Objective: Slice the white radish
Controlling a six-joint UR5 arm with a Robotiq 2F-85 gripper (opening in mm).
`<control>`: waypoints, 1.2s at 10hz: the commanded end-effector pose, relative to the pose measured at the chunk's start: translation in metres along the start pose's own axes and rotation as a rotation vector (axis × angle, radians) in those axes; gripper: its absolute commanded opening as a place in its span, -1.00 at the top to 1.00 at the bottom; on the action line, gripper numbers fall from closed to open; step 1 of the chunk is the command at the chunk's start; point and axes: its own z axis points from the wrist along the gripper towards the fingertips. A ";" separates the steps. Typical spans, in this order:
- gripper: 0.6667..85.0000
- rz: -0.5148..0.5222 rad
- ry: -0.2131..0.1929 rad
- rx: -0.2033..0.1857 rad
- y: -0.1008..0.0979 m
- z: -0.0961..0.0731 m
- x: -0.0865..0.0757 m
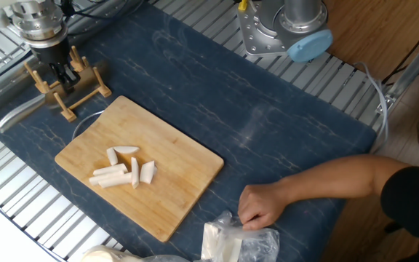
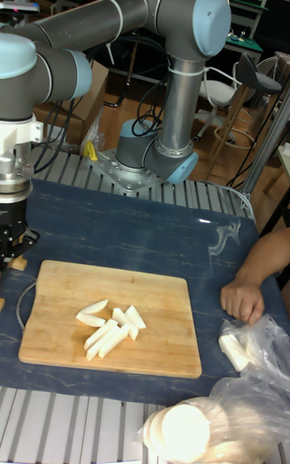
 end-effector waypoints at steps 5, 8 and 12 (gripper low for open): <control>-0.07 -0.063 0.044 -0.003 -0.006 -0.001 0.017; -0.12 -0.087 0.034 0.020 -0.013 0.001 0.017; -0.18 -0.091 0.076 0.028 -0.009 -0.020 0.021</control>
